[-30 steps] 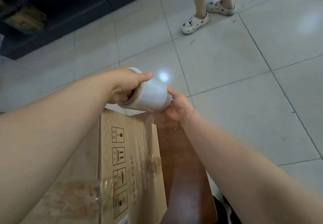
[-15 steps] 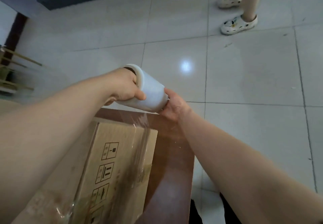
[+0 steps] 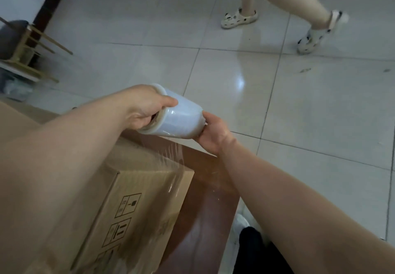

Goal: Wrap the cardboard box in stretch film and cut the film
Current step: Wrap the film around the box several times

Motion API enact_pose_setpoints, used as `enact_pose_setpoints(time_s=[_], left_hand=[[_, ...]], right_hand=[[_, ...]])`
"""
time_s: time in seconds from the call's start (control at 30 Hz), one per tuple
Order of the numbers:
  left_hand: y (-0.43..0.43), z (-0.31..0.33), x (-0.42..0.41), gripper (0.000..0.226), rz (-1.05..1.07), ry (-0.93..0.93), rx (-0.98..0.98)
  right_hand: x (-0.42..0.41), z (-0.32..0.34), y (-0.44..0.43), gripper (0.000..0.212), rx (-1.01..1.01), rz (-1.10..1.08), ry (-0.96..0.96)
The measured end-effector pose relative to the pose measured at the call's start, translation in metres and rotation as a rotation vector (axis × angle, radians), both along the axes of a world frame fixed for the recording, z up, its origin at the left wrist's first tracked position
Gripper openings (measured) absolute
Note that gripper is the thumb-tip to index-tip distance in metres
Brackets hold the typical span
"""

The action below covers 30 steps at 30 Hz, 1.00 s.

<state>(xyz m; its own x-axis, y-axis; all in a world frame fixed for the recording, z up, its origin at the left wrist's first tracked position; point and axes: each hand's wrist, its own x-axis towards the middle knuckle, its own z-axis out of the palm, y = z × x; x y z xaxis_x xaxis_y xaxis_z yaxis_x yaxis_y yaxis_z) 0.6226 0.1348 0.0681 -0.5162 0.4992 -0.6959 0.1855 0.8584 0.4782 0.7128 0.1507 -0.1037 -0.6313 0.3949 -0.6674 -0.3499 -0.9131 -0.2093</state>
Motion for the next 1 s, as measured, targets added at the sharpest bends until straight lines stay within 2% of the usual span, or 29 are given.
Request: enact_pose_setpoints(time_s=[0.13,0.23,0.3,0.43,0.6,0.67,0.73,0.8,0.9,1.0], left_hand=[[0.000,0.000,-0.015,0.055,-0.319,0.303,-0.147],[0.001,0.001,-0.030,0.050,-0.440,0.364,-0.212],[0.006,0.001,-0.042,0.041,-0.349,0.263,-0.169],[0.015,0.009,-0.054,0.027,0.073,-0.117,-0.091],[0.023,0.006,-0.067,0.019,0.322,-0.217,-0.026],[0.026,0.004,-0.071,0.034,0.273,-0.152,-0.043],[0.024,0.000,-0.080,0.049,0.150,0.024,-0.106],[0.021,0.001,-0.090,0.052,0.002,0.197,-0.212],[0.017,0.004,-0.099,0.056,-0.127,0.279,-0.339],[0.017,0.006,-0.108,0.058,-0.101,0.253,-0.360]], right_hand=[[-0.018,0.001,0.012,0.044,0.064,0.086,-0.032],[-0.028,0.003,0.021,0.041,0.082,0.144,-0.035],[-0.033,0.002,0.025,0.042,0.083,0.143,-0.024],[-0.047,-0.001,0.028,0.046,0.029,0.112,0.017],[-0.064,0.002,0.035,0.039,0.018,0.162,0.024],[-0.074,0.002,0.039,0.037,0.012,0.188,-0.033],[-0.088,0.002,0.045,0.041,0.027,0.254,-0.086],[-0.099,0.003,0.052,0.042,0.042,0.331,-0.096],[-0.109,0.010,0.063,0.039,0.039,0.427,-0.093],[-0.120,0.012,0.067,0.037,0.014,0.487,-0.081]])
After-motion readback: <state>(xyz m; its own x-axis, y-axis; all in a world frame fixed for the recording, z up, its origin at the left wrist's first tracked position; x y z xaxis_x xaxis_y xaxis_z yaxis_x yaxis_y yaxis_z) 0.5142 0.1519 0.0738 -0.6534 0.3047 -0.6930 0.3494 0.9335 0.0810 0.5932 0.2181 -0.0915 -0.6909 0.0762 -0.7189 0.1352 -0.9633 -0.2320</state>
